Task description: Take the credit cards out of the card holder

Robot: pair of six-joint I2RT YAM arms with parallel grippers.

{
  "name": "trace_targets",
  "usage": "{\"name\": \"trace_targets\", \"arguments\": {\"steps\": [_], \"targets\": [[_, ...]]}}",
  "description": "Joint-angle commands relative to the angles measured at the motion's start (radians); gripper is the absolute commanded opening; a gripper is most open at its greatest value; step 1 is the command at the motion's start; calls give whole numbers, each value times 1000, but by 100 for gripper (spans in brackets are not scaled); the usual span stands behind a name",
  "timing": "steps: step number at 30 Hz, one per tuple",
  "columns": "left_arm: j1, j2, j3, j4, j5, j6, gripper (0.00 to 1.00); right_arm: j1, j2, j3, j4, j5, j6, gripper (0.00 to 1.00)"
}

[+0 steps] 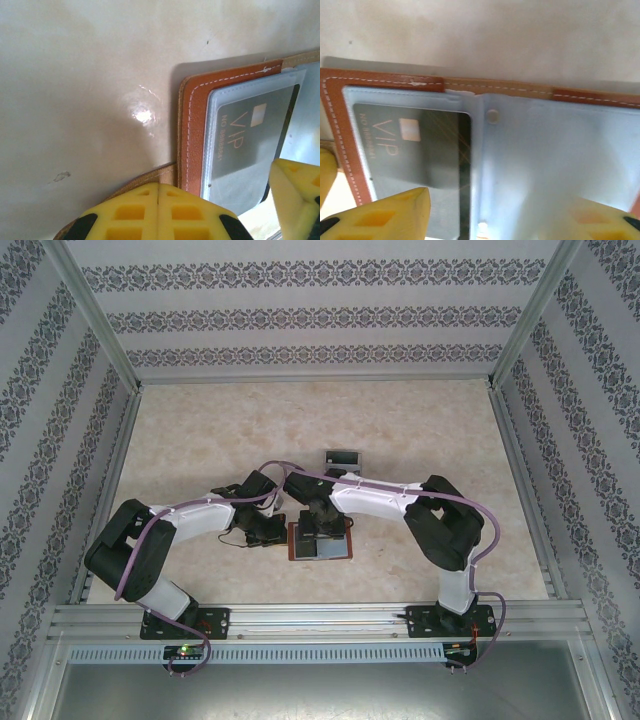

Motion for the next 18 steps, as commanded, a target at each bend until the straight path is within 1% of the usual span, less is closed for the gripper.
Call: {"name": "trace_targets", "arguments": {"steps": [1, 5, 7, 11, 18], "targets": [[8, 16, -4, -19, 8, 15, 4, 12, -15, 26, -90, 89, -13, 56], [7, 20, 17, -46, 5, 32, 4, 2, -36, 23, -108, 93, -22, 54], [7, 19, 19, -53, 2, 34, 4, -3, -49, 13, -101, 86, -21, 49], [8, 15, 20, -51, 3, 30, 4, -12, -76, -15, -74, 68, -14, 35], [7, -6, 44, -75, 2, 25, 4, -19, -97, -30, -79, 74, -26, 19]]}}
